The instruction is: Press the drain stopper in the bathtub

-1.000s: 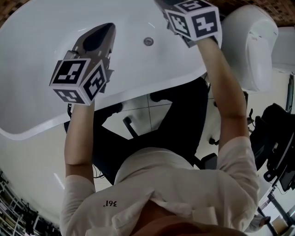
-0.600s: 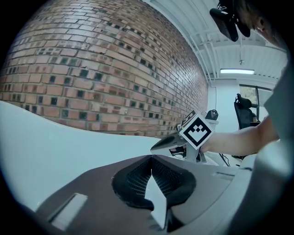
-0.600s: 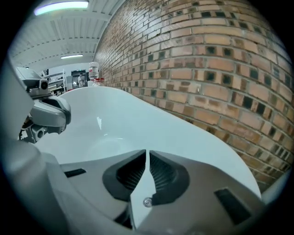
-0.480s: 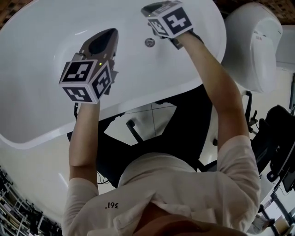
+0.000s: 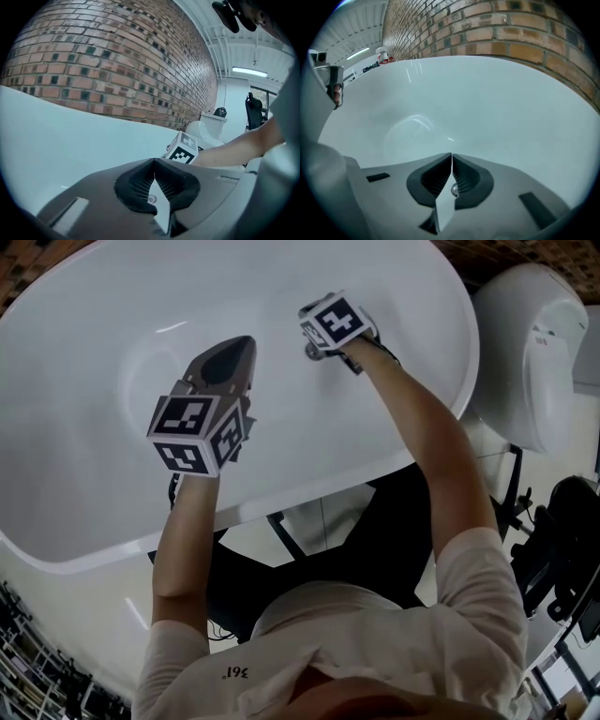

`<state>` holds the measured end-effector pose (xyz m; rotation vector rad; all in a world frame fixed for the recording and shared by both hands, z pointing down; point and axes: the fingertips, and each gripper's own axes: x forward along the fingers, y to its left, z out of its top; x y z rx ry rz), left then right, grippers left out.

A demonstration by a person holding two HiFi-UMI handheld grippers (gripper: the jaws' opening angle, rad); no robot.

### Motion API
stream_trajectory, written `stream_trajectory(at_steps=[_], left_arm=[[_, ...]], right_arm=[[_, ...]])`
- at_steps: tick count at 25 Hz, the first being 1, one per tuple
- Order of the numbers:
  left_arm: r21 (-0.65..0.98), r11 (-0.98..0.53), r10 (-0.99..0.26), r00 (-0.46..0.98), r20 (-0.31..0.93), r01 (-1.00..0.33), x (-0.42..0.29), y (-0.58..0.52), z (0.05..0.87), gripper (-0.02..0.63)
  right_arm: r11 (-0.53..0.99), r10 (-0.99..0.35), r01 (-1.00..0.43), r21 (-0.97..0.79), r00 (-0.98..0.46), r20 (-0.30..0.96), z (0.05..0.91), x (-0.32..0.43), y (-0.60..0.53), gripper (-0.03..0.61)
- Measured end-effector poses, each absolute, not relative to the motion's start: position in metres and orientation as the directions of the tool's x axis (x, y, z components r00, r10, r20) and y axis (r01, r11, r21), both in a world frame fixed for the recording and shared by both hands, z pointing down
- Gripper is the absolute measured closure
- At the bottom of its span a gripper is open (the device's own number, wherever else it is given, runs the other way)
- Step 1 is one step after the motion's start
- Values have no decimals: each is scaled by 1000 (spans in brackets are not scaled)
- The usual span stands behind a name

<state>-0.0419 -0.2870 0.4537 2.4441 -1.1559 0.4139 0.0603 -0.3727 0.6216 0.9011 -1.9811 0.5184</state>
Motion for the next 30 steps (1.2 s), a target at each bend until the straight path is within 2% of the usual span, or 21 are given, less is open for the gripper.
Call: stream_trajectory(at_steps=[8, 14, 20, 30], left_arm=[[281, -559, -634, 620, 462, -780, -37, -295, 484, 611], [303, -552, -608, 624, 492, -777, -30, -288, 504, 611], [325, -533, -588, 618, 521, -781, -29, -283, 514, 612], [333, -538, -587, 628, 511, -774, -24, -282, 513, 611]], right_arm=[[596, -332, -802, -36, -287, 899, 689, 73, -386, 578], [573, -333, -817, -53, -292, 896, 733, 72, -398, 578], [522, -233, -847, -102, -256, 938, 787, 86, -378, 578], [563, -148, -823, -69, -182, 972, 853, 98, -351, 578]])
